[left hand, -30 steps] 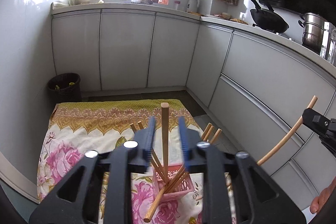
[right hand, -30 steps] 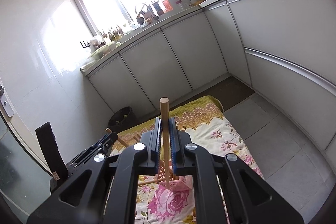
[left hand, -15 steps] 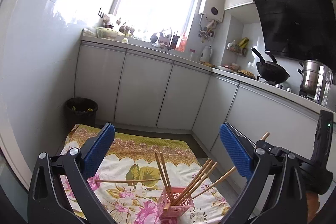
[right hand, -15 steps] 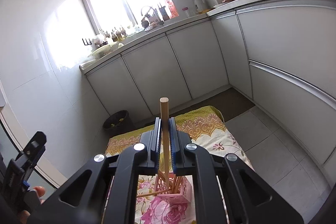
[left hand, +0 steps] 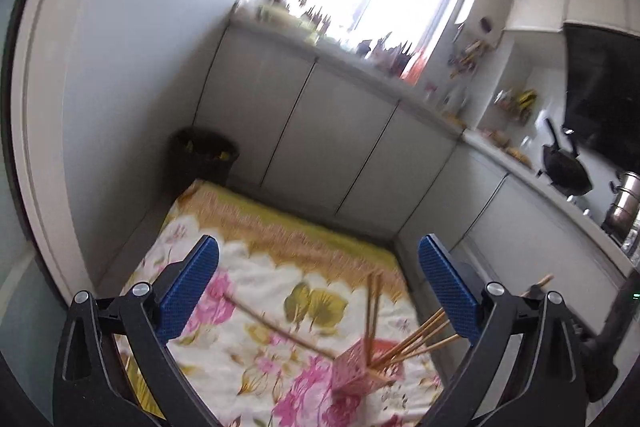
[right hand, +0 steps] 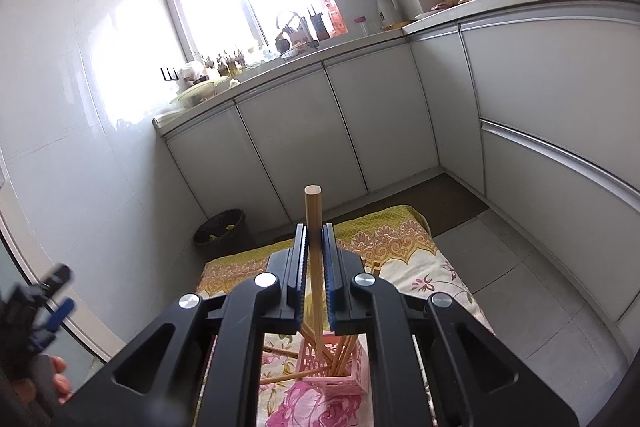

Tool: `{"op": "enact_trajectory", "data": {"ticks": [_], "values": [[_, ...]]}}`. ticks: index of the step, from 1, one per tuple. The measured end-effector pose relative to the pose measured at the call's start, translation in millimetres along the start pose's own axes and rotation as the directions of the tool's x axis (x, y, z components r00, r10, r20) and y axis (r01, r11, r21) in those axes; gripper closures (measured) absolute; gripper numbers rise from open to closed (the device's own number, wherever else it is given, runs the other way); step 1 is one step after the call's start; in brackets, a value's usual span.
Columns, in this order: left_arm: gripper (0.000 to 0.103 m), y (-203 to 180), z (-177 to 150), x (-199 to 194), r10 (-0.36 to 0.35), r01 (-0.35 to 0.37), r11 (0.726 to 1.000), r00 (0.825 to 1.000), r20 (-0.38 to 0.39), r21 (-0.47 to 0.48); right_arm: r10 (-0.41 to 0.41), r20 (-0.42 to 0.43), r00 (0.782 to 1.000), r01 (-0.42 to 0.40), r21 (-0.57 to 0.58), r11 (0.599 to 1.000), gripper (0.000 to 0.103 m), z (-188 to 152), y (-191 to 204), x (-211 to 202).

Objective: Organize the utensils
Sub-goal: 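Lower both chopsticks into the pink basket and open both tools, then grasp a wooden chopstick on the bedspread with the left tool while the right tool holds one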

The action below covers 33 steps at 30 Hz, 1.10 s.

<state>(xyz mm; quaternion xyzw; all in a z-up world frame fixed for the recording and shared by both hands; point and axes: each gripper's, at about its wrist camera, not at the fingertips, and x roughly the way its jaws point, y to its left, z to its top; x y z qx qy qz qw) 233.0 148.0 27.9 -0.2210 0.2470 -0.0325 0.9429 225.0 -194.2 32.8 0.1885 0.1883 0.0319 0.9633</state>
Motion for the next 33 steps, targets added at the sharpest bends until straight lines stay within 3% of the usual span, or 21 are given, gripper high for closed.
{"op": "enact_trajectory", "data": {"ticks": [1, 2, 3, 5, 6, 7, 9, 12, 14, 19, 23, 24, 26, 27, 28, 29, 31, 32, 33], "values": [[0.007, 14, -2, 26, 0.032, -0.037, 0.998, 0.993, -0.117, -0.044, 0.014, 0.009, 1.0, -0.014, 0.014, 1.0, 0.095, 4, -2, -4], [0.007, 29, -7, 52, 0.048, -0.069, 0.994, 0.972, -0.232, -0.081, 0.028, 0.02, 0.999, -0.029, 0.027, 0.999, 0.095, 7, -3, -11], [0.007, 41, -13, 78, 0.046, -0.09, 0.989, 0.94, -0.338, -0.115, 0.045, 0.031, 0.999, -0.046, 0.041, 0.998, 0.095, 10, -5, -19], [0.013, 60, -29, 126, 0.05, -0.146, 0.979, 0.855, -0.516, -0.146, 0.088, 0.044, 0.995, -0.091, 0.081, 0.993, 0.095, 17, -13, -37], [0.023, 68, -35, 144, 0.051, -0.172, 0.972, 0.822, -0.567, -0.161, 0.107, 0.054, 0.993, -0.112, 0.104, 0.988, 0.095, 20, -20, -47], [0.036, 73, -41, 159, 0.065, -0.199, 0.967, 0.796, -0.602, -0.158, 0.124, 0.062, 0.99, -0.131, 0.125, 0.983, 0.095, 22, -28, -56], [0.053, 79, -50, 188, 0.094, -0.236, 0.963, 0.747, -0.659, -0.131, 0.149, 0.071, 0.986, -0.159, 0.164, 0.974, 0.095, 25, -46, -72], [0.055, 86, -64, 230, 0.119, -0.328, 0.932, 0.674, -0.729, -0.151, 0.161, 0.074, 0.984, -0.173, 0.204, 0.964, 0.094, 29, -74, -85], [0.055, 92, -68, 252, 0.123, -0.381, 0.907, 0.649, -0.751, -0.181, 0.156, 0.071, 0.985, -0.167, 0.215, 0.962, 0.094, 30, -90, -90], [0.055, 95, -65, 292, 0.241, -0.51, 0.847, 0.62, -0.746, -0.151, 0.153, 0.033, 0.988, -0.157, 0.243, 0.957, 0.094, 31, -125, -82], [0.055, 103, -70, 315, 0.339, -0.607, 0.788, 0.564, -0.753, -0.101, 0.137, 0.013, 0.99, -0.136, 0.248, 0.959, 0.094, 26, -144, -74], [0.052, 102, -69, 317, 0.358, -0.615, 0.783, 0.568, -0.741, -0.093, 0.136, 0.008, 0.991, -0.133, 0.254, 0.958, 0.094, 24, -148, -72], [0.052, 91, -69, 326, 0.418, -0.614, 0.789, 0.546, -0.726, -0.007, 0.133, -0.008, 0.991, -0.126, 0.266, 0.956, 0.094, 20, -156, -67], [0.058, 82, -71, 329, 0.457, -0.596, 0.801, 0.538, -0.709, 0.064, 0.134, -0.015, 0.991, -0.125, 0.274, 0.954, 0.094, 18, -159, -64], [0.078, 75, -72, 330, 0.483, -0.574, 0.811, 0.549, -0.682, 0.113, 0.135, -0.02, 0.991, -0.124, 0.283, 0.951, 0.094, 15, -162, -63], [0.083, 71, -73, 328, 0.477, -0.546, 0.828, 0.571, -0.668, 0.124, 0.136, -0.026, 0.99, -0.123, 0.289, 0.949, 0.094, 13, -162, -62], [0.085, 72, -73, 322, 0.432, -0.501, 0.86, 0.619, -0.656, 0.093, 0.141, -0.035, 0.989, -0.124, 0.298, 0.946, 0.094, 10, -163, -61], [0.087, 75, -71, 316, 0.393, -0.472, 0.88, 0.655, -0.645, 0.057, 0.142, -0.042, 0.989, -0.123, 0.298, 0.947, 0.094, 10, -161, -61], [0.103, 76, -68, 308, 0.35, -0.429, 0.903, 0.7, -0.623, 0.026, 0.141, -0.047, 0.989, -0.121, 0.294, 0.948, 0.093, 9, -159, -62]]}}
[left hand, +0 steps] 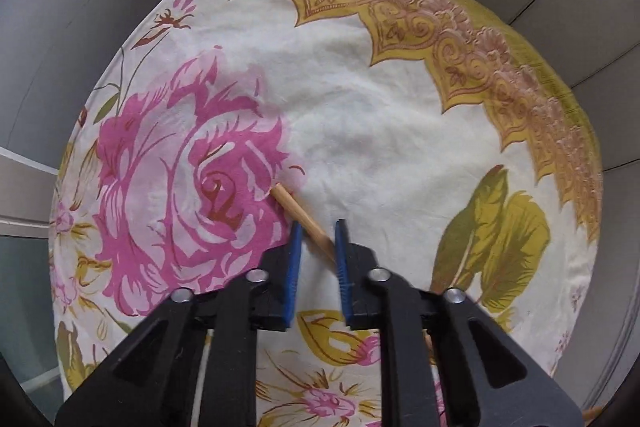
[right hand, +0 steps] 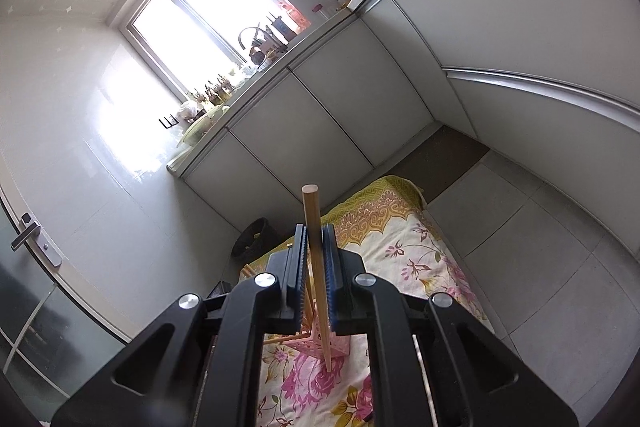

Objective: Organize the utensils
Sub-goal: 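Grasp a wooden chopstick on the bedspread with the left tool while the right tool holds one, then lift the wooden chopsticks upright in both tools and carry them over the basket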

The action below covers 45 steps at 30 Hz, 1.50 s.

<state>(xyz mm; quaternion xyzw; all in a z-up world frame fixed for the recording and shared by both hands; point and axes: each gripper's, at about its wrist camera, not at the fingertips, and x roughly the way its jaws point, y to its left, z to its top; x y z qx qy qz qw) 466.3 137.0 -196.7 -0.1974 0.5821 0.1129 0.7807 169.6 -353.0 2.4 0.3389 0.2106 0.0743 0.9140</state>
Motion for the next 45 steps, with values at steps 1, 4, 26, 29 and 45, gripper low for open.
{"op": "enact_trajectory", "data": {"ticks": [1, 4, 26, 29, 45], "values": [[0.103, 5, -4, -10, -0.035, 0.034, 0.999, 0.999, 0.027, 0.016, -0.002, -0.002, 1.0, 0.002, -0.004, 1.0, 0.093, -1, 2, -1], [0.103, 10, -16, -38, -0.099, 0.092, 0.992, 0.992, 0.08, 0.088, -0.004, -0.012, 1.0, 0.004, -0.007, 1.0, 0.092, -6, 10, -3], [0.051, 18, 18, 10, 0.022, -0.039, 0.984, 0.995, -0.102, -0.172, 0.015, -0.091, 0.996, -0.014, 0.016, 1.0, 0.092, -24, 10, 22], [0.057, -20, 11, 16, 0.121, -0.122, 0.993, 0.989, -0.08, -0.002, 0.018, -0.107, 0.994, -0.014, 0.039, 0.999, 0.092, -24, -3, 34], [0.103, 27, 33, -11, -0.051, 0.043, 0.996, 0.992, 0.113, 0.077, -0.008, -0.112, 0.994, 0.013, 0.046, 0.999, 0.092, -25, 2, 42]]}}
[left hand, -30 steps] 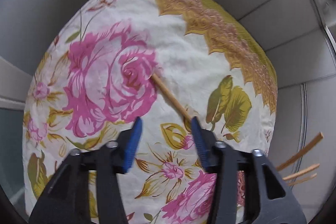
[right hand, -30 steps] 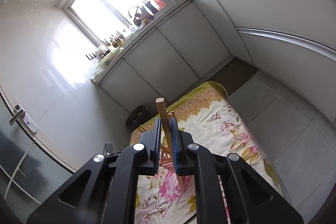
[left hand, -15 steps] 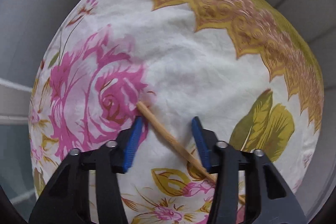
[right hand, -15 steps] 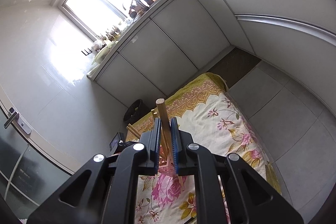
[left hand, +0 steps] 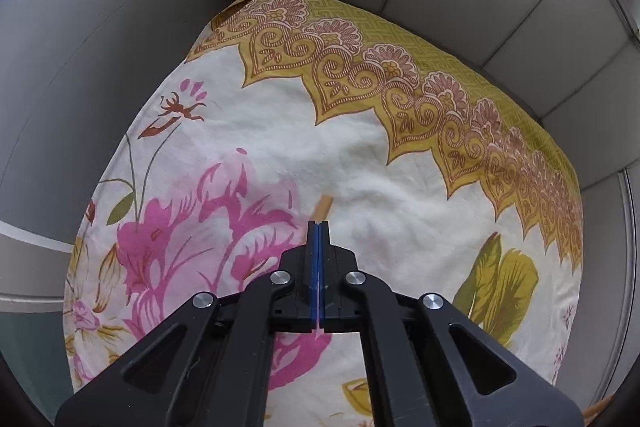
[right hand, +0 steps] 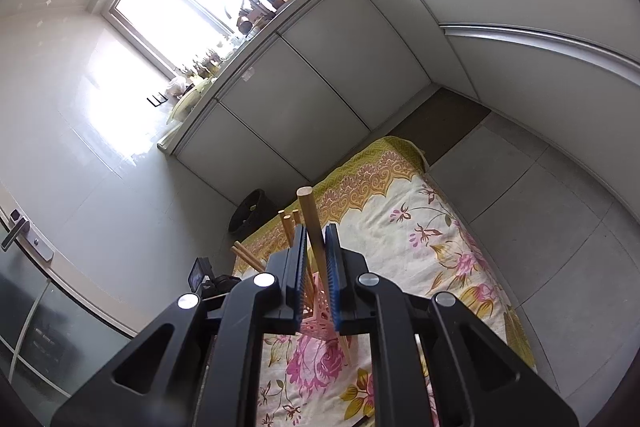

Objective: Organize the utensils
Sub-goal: 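Lift the wooden chopsticks upright in both tools and carry them over the basket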

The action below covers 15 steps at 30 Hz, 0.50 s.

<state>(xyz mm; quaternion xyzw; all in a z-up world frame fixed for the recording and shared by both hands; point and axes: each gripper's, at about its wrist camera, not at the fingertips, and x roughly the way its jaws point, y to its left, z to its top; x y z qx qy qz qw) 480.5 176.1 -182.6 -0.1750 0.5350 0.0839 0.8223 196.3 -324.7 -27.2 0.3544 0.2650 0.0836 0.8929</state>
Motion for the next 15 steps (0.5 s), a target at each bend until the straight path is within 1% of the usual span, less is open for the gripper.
{"op": "enact_trajectory", "data": {"ticks": [3, 4, 5, 6, 7, 8, 10, 11, 12, 13, 14, 15], "values": [[0.103, 12, -4, -8, -0.035, 0.037, 0.998, 0.998, -0.049, 0.055, 0.015, -0.012, 1.0, -0.016, -0.014, 1.0, 0.092, -4, 12, 4], [0.081, 4, -4, -5, -0.031, 0.036, 0.997, 0.997, -0.064, 0.07, 0.02, -0.016, 1.0, -0.02, -0.017, 1.0, 0.092, -5, 15, 4], [0.063, 8, -2, -6, -0.016, 0.02, 0.998, 0.998, -0.068, 0.062, 0.021, -0.017, 1.0, -0.022, -0.024, 0.999, 0.092, -6, 19, 4], [0.037, 12, 1, -8, -0.015, 0.018, 0.999, 0.999, -0.043, 0.05, 0.022, -0.015, 1.0, -0.023, -0.029, 0.999, 0.092, -8, 22, 3], [0.034, 16, 4, -12, -0.016, 0.017, 0.999, 1.0, -0.016, 0.048, 0.021, -0.012, 1.0, -0.022, -0.034, 0.999, 0.092, -9, 24, 1], [0.034, 15, 7, -12, -0.008, 0.009, 0.999, 1.0, -0.015, 0.054, 0.02, -0.007, 1.0, -0.02, -0.037, 0.999, 0.092, -9, 26, 0], [0.039, 12, 13, -4, 0.016, -0.013, 0.998, 0.999, -0.039, 0.06, 0.015, 0.001, 1.0, -0.015, -0.037, 0.999, 0.092, -10, 27, -3], [0.039, 9, 14, 0, 0.011, -0.008, 0.997, 0.999, -0.045, 0.073, 0.012, 0.003, 1.0, -0.012, -0.037, 0.999, 0.092, -10, 26, -3], [0.042, 3, 13, 3, 0.012, -0.007, 0.995, 0.999, -0.051, 0.097, 0.009, 0.005, 1.0, -0.008, -0.037, 0.999, 0.092, -9, 26, -3], [0.047, -3, 11, 7, 0.029, -0.022, 0.991, 0.998, -0.055, 0.13, 0.004, 0.008, 1.0, -0.004, -0.039, 0.999, 0.092, -8, 26, -4], [0.05, -10, 8, 12, 0.055, -0.045, 0.985, 0.997, -0.058, 0.165, -0.002, 0.01, 1.0, 0.002, -0.042, 0.999, 0.092, -7, 26, -3], [0.056, -14, 5, 19, 0.09, -0.076, 0.977, 0.994, -0.062, 0.197, -0.008, 0.009, 1.0, 0.008, -0.043, 0.999, 0.092, -7, 24, -2]]}}
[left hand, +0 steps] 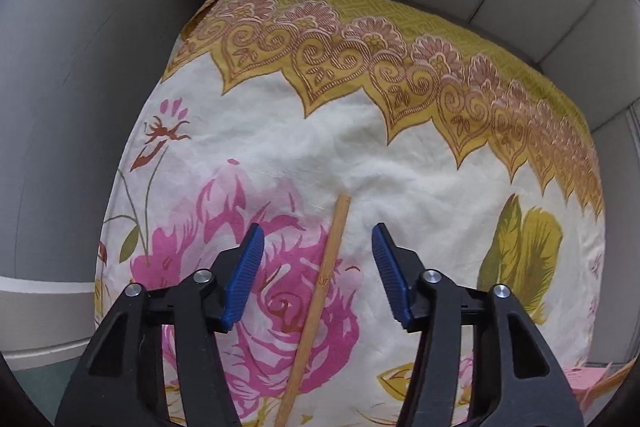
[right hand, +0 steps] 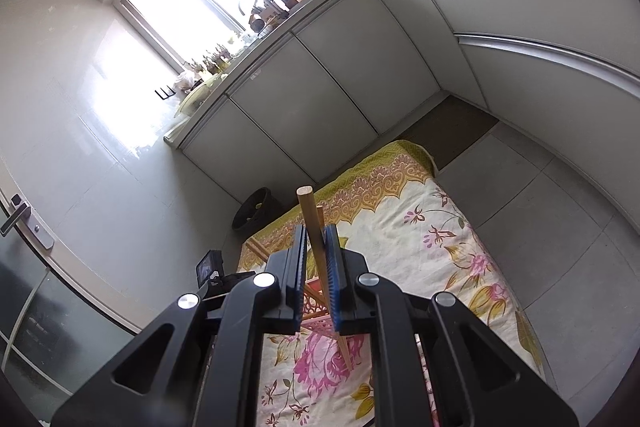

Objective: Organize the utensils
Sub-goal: 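Lift the wooden chopsticks upright in both tools and carry them over the basket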

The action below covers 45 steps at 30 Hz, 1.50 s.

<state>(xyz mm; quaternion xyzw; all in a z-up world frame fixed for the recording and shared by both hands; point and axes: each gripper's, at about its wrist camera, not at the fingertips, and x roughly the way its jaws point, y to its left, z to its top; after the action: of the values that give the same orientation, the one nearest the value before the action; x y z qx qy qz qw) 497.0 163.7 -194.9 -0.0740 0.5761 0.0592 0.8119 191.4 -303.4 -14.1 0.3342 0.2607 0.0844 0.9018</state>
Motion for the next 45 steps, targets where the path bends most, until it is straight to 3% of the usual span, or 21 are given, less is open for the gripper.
{"op": "enact_trajectory", "data": {"ticks": [1, 2, 4, 7, 11, 14, 17, 24, 27, 30, 33, 36, 39, 41, 43, 45], "values": [[0.065, -5, 0, 9, 0.034, -0.034, 0.999, 0.999, -0.018, 0.027, -0.003, -0.004, 1.0, 0.003, 0.003, 1.0, 0.092, 0, -1, 1], [0.066, -10, -1, 12, 0.06, -0.06, 0.997, 0.998, -0.006, 0.054, -0.005, -0.008, 1.0, 0.006, 0.006, 1.0, 0.092, -1, -3, 2], [0.095, -16, -1, 12, 0.053, -0.052, 0.996, 0.999, -0.001, 0.073, -0.016, -0.018, 1.0, 0.016, 0.013, 1.0, 0.092, -2, -6, 4], [0.097, -21, -10, 9, 0.088, -0.09, 0.99, 0.996, 0.022, 0.11, -0.018, -0.031, 0.999, 0.019, 0.026, 0.999, 0.092, -4, -9, 4], [0.097, -1, -38, -20, 0.006, -0.01, 0.999, 0.994, 0.106, 0.044, -0.009, -0.032, 0.999, 0.01, 0.025, 1.0, 0.092, -6, -4, -5], [0.097, 14, -72, -70, -0.064, 0.057, 0.998, 0.976, 0.209, 0.04, 0.004, -0.029, 1.0, -0.004, 0.013, 1.0, 0.092, -9, 5, -15], [0.097, 20, -111, -137, -0.131, 0.11, 0.991, 0.929, 0.346, 0.08, 0.027, -0.026, 0.999, -0.027, 0.01, 1.0, 0.092, -13, 15, -26], [0.097, 1, -198, -272, -0.255, 0.146, 0.962, 0.777, 0.576, 0.23, 0.067, -0.028, 0.997, -0.067, -0.004, 0.998, 0.092, -25, 44, -53], [0.097, -13, -227, -308, -0.315, 0.152, 0.94, 0.731, 0.605, 0.306, 0.077, -0.028, 0.997, -0.078, -0.012, 0.997, 0.092, -30, 56, -65], [0.097, -25, -246, -332, -0.372, 0.173, 0.916, 0.703, 0.607, 0.361, 0.085, -0.026, 0.996, -0.086, -0.028, 0.996, 0.092, -33, 67, -77], [0.097, -37, -254, -344, -0.433, 0.212, 0.885, 0.706, 0.56, 0.415, 0.091, -0.013, 0.996, -0.091, -0.047, 0.995, 0.092, -35, 77, -90], [0.097, -50, -256, -352, -0.477, 0.243, 0.848, 0.736, 0.48, 0.471, 0.097, -0.003, 0.995, -0.097, -0.054, 0.994, 0.092, -33, 81, -100], [0.097, -58, -262, -361, -0.518, 0.288, 0.815, 0.751, 0.409, 0.503, 0.101, 0.004, 0.995, -0.101, -0.053, 0.993, 0.092, -32, 81, -104], [0.097, -66, -264, -356, -0.536, 0.32, 0.787, 0.778, 0.328, 0.528, 0.103, -0.002, 0.995, -0.103, -0.046, 0.994, 0.092, -32, 79, -105], [0.097, -76, -270, -353, -0.516, 0.298, 0.775, 0.807, 0.286, 0.558, 0.102, -0.013, 0.995, -0.102, -0.042, 0.994, 0.092, -32, 77, -104], [0.097, -78, -268, -352, -0.505, 0.283, 0.784, 0.809, 0.302, 0.553, 0.099, -0.014, 0.995, -0.1, -0.043, 0.994, 0.092, -33, 74, -103]]}}
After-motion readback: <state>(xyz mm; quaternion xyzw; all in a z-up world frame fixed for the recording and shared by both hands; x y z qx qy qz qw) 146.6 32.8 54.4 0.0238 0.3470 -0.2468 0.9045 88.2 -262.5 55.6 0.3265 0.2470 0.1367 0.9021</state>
